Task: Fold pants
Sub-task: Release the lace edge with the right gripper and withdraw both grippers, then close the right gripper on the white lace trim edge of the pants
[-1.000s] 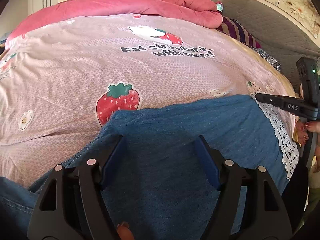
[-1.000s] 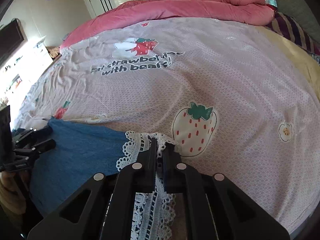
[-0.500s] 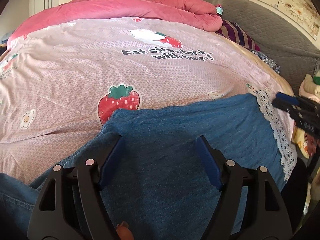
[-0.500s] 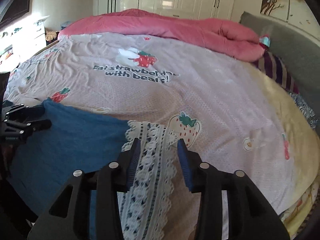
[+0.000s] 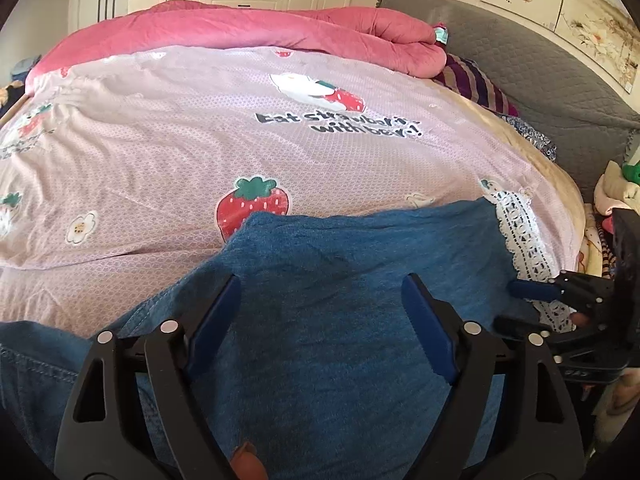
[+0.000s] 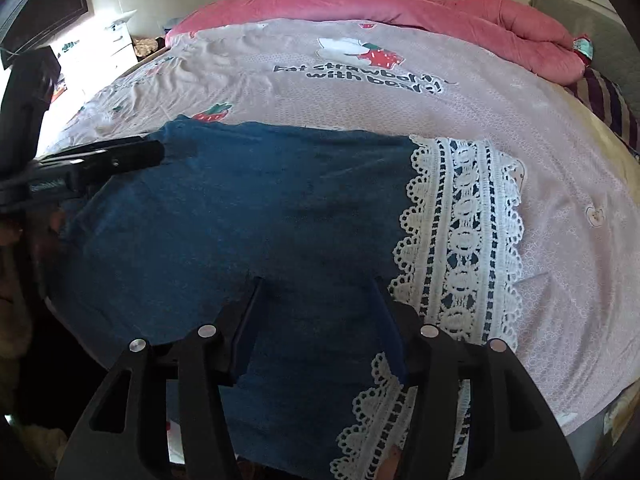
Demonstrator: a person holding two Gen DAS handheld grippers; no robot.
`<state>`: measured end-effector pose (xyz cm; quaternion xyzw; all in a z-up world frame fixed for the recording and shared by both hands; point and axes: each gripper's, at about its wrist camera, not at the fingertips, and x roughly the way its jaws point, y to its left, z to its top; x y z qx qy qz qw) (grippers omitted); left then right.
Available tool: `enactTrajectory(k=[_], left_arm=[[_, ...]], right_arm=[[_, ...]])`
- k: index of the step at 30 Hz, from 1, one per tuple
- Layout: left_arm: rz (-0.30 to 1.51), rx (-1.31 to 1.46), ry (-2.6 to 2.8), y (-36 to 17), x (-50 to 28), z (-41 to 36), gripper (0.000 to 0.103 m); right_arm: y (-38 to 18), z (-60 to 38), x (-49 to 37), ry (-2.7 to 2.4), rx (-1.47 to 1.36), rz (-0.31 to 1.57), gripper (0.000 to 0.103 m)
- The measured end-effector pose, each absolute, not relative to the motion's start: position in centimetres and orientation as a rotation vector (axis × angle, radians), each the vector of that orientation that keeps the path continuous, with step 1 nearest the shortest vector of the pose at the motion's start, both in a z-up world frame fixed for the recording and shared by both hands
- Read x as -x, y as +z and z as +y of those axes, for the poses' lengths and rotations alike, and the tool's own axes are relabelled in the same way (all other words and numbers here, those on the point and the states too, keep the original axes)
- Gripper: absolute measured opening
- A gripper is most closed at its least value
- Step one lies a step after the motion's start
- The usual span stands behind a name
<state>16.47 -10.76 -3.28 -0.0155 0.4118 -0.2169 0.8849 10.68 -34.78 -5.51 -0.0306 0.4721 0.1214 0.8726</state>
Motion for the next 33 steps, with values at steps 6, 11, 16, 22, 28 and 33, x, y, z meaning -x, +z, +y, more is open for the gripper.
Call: enactTrajectory(k=[6,11,16,22,28,33], left_arm=[[0.826,0.031,-0.435,-1.9,-15.0,-10.4,0.081],[0.798,0.02,-0.414,-0.8,-13.3,-10.3,0.086],[0.793,0.02,-0.418,-0.1,-11.6,-10.7,0.091],[0.773,0.006,-0.404,0.8,-9.5,-11.3,0.093],[0.775,-0.003,-0.405,1.2,-8.0,-11.8,0.093],[0.783,-0.038,-0.44,1.2,-6.5,-13.8,0.093]], right_arm=[[-5.6,-35.0,-10.6,0.263,0.029,0.983,0.054],[-3.8,-35.2,-9.7,0.308,-0.011,0.944,0.072],[-1.2,-36.0,-8.4,0.307,-0.015,0.873,0.078],[1.3,-37.3,-7.1,0.272,-0.002,0.801,0.088],[2.5,-39.2,-6.2,0.225,-0.018,0.762,0.092],[2.9,-40.8,-5.4,0.199,-0.045,0.748,0.094]])
